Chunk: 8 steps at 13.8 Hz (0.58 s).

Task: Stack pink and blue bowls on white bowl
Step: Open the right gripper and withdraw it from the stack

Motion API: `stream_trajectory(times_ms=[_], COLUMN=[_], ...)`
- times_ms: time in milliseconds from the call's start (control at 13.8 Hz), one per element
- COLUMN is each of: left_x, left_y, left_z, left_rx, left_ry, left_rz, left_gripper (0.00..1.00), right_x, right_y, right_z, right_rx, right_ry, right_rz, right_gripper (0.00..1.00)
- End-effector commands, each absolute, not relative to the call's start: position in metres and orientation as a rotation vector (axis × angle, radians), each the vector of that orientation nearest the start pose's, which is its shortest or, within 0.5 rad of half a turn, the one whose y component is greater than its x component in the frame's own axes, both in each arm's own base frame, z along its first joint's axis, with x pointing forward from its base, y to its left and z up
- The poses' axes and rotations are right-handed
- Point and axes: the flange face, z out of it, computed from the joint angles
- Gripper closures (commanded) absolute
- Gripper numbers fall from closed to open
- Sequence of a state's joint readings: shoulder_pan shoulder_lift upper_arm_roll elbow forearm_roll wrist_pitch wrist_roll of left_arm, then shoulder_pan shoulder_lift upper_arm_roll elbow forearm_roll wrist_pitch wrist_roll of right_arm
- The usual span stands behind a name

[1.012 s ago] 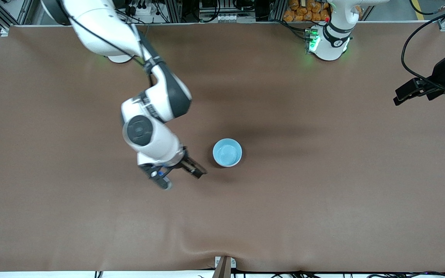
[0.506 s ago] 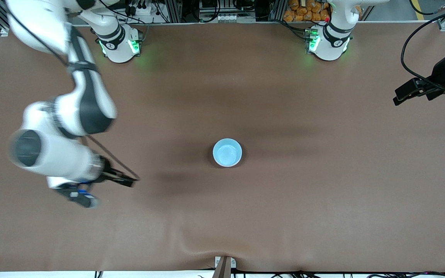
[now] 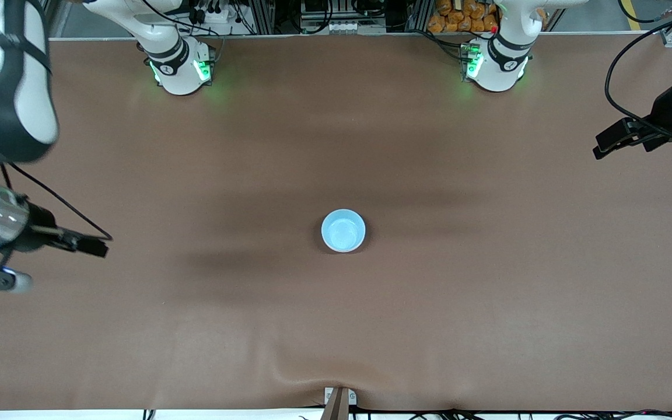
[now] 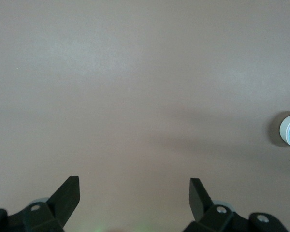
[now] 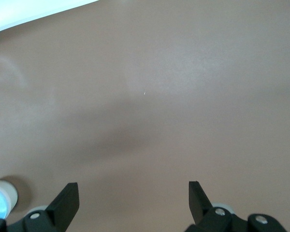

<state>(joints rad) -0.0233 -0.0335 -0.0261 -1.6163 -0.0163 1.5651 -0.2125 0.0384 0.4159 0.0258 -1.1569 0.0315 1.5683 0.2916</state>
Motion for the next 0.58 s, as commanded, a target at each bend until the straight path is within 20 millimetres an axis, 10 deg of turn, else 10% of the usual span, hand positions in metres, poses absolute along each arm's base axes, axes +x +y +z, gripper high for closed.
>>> stream_trajectory(times_ms=[0, 217, 506], left_x=[0.533, 0.53, 0.517], left_y=[-0.031, -0.032, -0.041], left_z=[0.626, 0.631, 0.633], left_rx=[-3.159, -3.16, -3.159], left_ry=[-0.211, -0.196, -0.167], left_rz=[0.039, 0.024, 0.019], left_gripper=[0.0, 0.0, 0.0], right_x=[0.628, 0.584, 0.504], right_y=[0.029, 0.026, 0.034], right_z=[0.627, 0.655, 0.647], right_rx=[-3.096, -3.11, -3.131], right_ry=[0.291, 0.305, 0.285], right_rz=[0.009, 0.042, -0.044], right_gripper=[0.0, 0.0, 0.0])
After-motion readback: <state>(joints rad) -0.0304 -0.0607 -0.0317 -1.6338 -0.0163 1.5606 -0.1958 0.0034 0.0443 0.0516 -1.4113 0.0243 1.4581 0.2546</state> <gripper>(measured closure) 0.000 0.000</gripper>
